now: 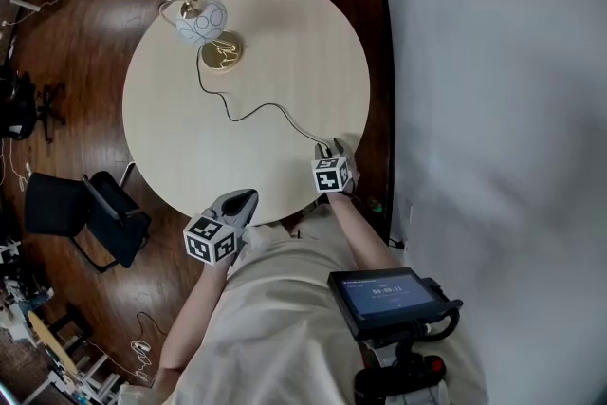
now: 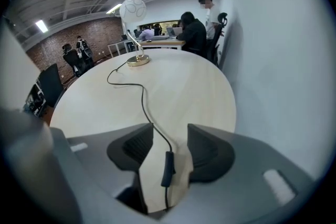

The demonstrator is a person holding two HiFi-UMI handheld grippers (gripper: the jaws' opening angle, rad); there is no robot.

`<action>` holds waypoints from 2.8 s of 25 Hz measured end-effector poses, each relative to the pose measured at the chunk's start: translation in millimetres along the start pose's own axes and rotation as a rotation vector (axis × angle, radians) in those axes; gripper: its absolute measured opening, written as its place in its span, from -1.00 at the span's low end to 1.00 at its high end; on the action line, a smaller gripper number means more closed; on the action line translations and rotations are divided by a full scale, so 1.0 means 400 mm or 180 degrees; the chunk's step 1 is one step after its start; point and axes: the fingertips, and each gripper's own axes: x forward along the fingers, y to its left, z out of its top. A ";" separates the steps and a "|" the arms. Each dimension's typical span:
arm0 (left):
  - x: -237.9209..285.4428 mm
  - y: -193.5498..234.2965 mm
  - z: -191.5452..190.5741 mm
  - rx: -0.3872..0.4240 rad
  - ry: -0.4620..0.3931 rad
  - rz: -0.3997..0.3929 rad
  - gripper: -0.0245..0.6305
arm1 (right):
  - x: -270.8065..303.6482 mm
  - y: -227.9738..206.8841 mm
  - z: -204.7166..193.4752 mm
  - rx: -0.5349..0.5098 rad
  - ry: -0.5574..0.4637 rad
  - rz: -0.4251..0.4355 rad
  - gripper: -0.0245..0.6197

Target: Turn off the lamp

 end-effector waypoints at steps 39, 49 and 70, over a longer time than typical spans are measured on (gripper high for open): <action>-0.480 0.259 -0.036 0.0833 -0.0726 -0.0770 -0.94 | -0.486 0.565 0.284 0.0371 -0.0818 -0.0645 -0.51; -0.474 0.045 -0.074 0.0942 -0.0721 -0.1231 -0.95 | -0.783 0.550 0.265 0.0645 -0.1545 -0.0673 -0.59; -0.472 -0.338 -0.361 0.1196 -0.0263 -0.1911 -0.96 | -1.197 0.599 -0.177 0.1107 -0.2088 -0.1068 -0.63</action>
